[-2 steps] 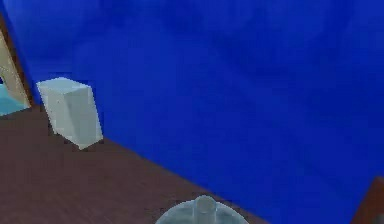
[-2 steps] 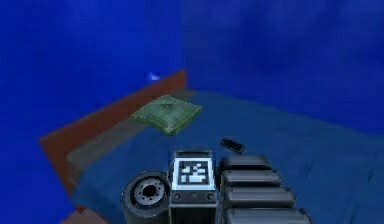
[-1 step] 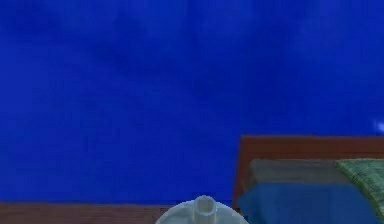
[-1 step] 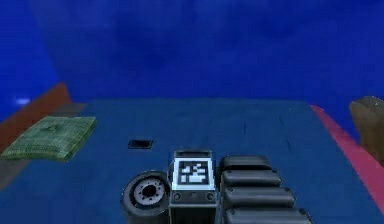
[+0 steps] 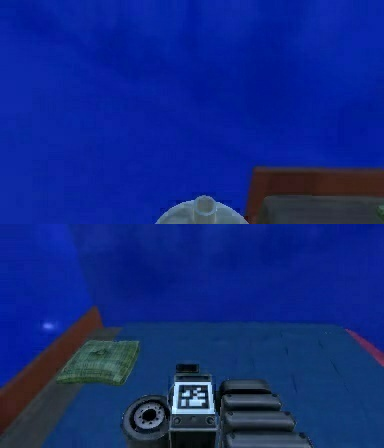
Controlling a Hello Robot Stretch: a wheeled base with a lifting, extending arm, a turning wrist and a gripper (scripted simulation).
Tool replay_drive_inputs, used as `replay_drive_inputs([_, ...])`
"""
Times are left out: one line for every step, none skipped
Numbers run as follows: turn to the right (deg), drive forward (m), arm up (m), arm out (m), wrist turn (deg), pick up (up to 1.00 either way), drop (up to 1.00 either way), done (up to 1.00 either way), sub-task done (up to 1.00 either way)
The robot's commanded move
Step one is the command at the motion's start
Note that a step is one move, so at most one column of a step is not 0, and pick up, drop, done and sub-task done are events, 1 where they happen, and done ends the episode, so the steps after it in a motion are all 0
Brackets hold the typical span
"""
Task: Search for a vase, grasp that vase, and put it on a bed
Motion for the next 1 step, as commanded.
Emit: replay_drive_inputs([9.0,0.00,0.00,0.00,0.0,0.00,0.00,0.00,0.00])
